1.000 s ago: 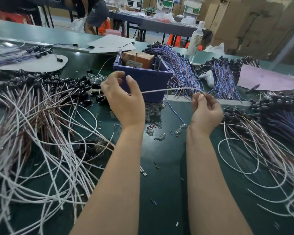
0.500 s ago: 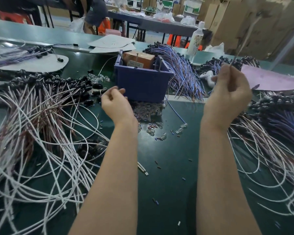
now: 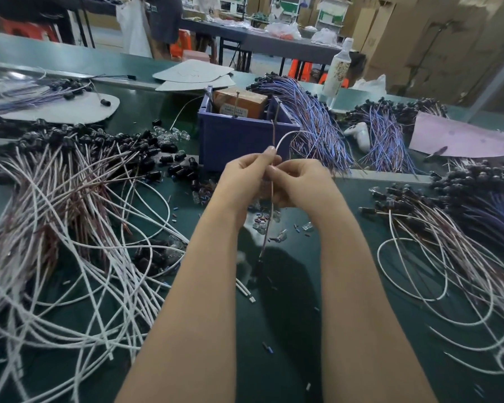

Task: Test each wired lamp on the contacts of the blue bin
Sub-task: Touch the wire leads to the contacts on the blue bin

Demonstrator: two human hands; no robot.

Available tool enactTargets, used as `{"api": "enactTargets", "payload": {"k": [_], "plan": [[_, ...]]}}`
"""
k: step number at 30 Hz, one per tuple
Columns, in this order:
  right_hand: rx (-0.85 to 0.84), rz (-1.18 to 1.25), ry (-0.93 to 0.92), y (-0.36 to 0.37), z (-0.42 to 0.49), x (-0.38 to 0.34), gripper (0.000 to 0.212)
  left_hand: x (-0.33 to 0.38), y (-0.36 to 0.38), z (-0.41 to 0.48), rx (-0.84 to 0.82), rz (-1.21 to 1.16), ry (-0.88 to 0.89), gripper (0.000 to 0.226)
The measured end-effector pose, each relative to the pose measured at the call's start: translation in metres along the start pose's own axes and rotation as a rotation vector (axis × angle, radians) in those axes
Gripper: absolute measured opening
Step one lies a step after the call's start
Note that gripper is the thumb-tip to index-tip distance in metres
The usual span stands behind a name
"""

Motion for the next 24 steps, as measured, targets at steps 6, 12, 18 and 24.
{"api": "enactTargets", "payload": {"k": [6, 12, 18, 24], "plan": [[-0.046, 0.213, 0.201, -0.004, 0.006, 0.007, 0.018, -0.002, -0.002, 0.001, 0.103, 0.092, -0.007, 0.019], [0.420, 0.769, 0.176, -0.001, 0.027, 0.016, 0.030, -0.002, 0.005, -0.005, -0.159, 0.143, -0.156, 0.019], [0.694, 0.505, -0.009, -0.030, 0.034, 0.018, 0.020, 0.000, -0.004, -0.002, -0.033, 0.141, -0.215, 0.019], [0.323, 0.104, -0.056, -0.016, 0.032, -0.008, 0.025, 0.011, -0.017, 0.013, 0.497, -0.013, -0.004, 0.025]]}}
Point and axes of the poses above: each hand's wrist, its own z-axis towards the middle knuckle, its own y-axis out of the palm, x = y × z, the point moved 2 cm from there along z, towards the middle knuckle, and after that the axes turned 5 degrees about z, right-handed, at the moved point
